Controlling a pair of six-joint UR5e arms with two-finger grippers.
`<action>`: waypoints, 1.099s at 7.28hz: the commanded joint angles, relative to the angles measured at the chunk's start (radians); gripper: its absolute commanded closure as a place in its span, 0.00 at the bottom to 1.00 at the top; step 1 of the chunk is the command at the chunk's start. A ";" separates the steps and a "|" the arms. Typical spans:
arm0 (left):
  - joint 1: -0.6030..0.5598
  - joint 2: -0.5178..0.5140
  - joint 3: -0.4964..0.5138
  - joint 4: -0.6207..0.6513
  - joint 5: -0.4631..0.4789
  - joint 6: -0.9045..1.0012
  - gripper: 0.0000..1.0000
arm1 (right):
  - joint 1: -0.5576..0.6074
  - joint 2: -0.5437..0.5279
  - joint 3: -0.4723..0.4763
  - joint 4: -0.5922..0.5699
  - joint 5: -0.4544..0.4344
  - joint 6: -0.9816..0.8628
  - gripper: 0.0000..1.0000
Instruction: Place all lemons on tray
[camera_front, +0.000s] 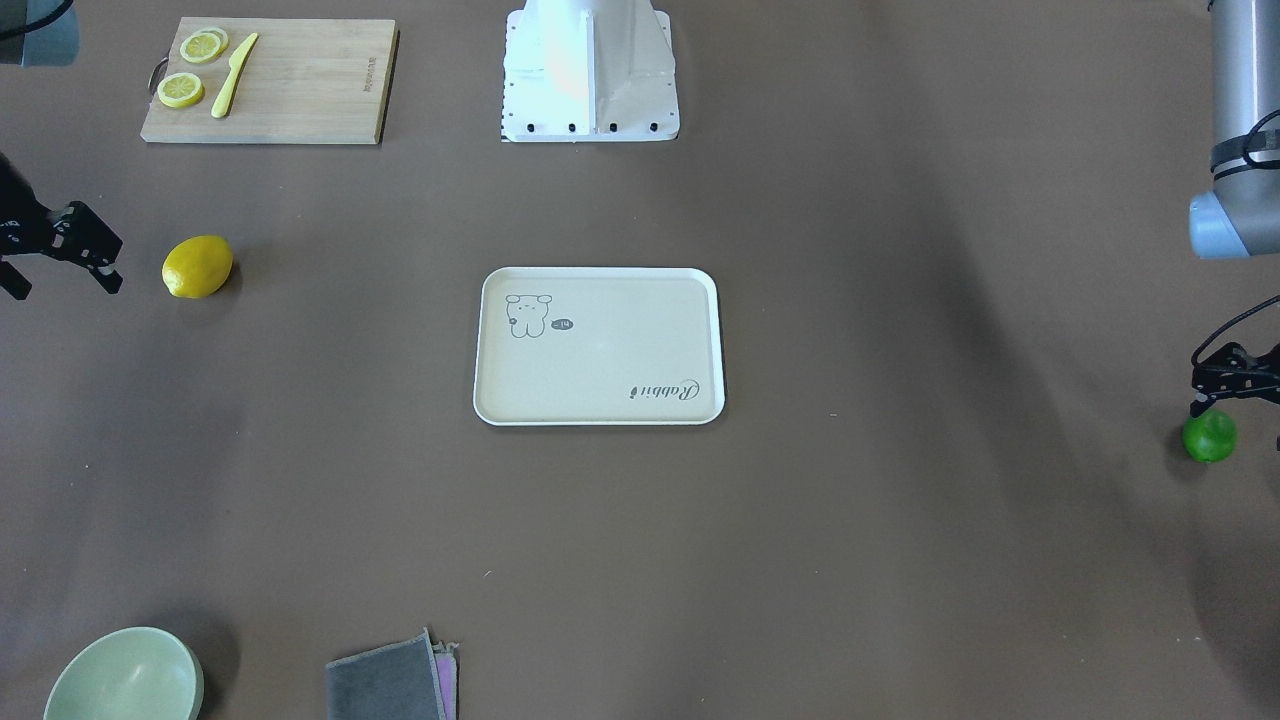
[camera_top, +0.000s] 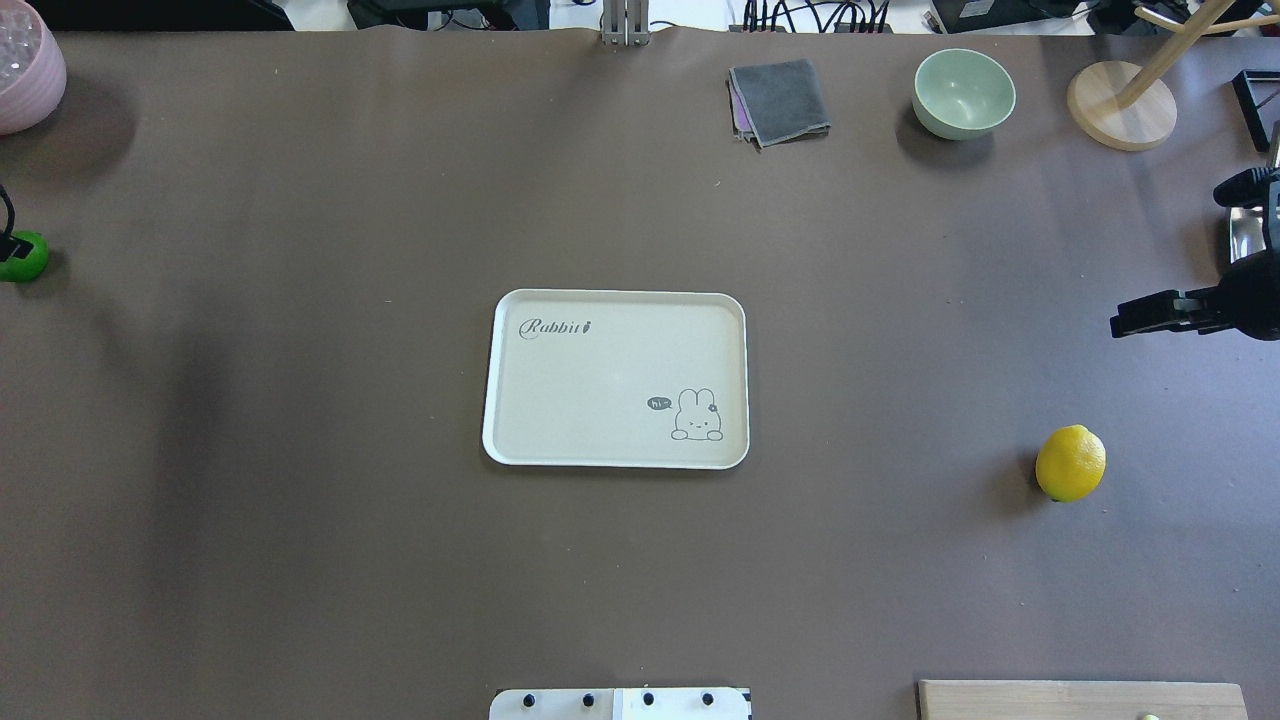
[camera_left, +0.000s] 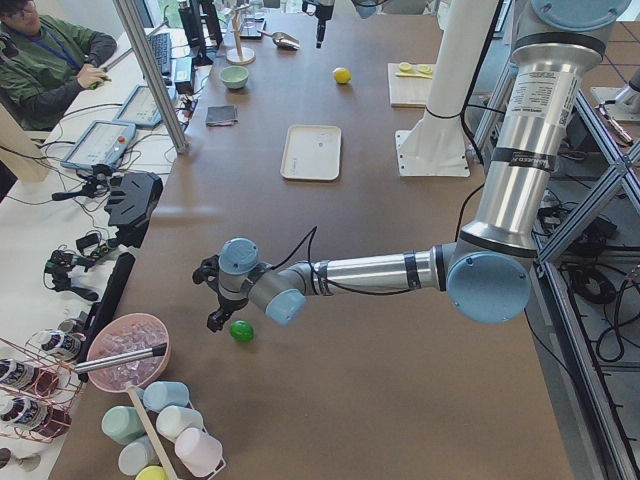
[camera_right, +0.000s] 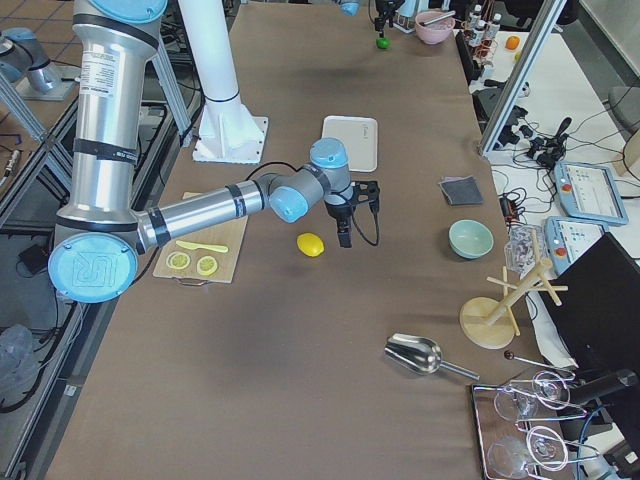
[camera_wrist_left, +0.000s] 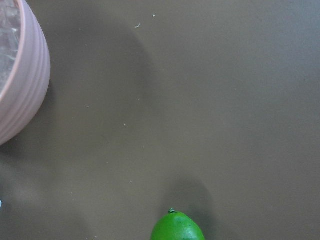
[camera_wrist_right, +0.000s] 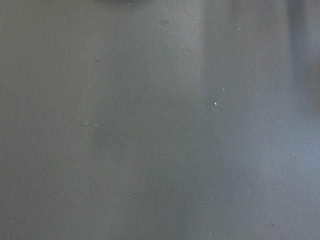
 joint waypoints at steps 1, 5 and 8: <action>0.036 -0.001 0.046 -0.039 0.071 -0.016 0.01 | -0.001 0.000 0.000 0.001 -0.001 0.001 0.00; 0.043 -0.007 0.057 -0.039 0.079 -0.017 0.15 | -0.001 0.000 0.001 0.001 -0.001 -0.001 0.00; 0.056 -0.024 0.086 -0.047 0.088 -0.017 0.33 | -0.001 0.002 0.001 0.001 -0.001 -0.002 0.00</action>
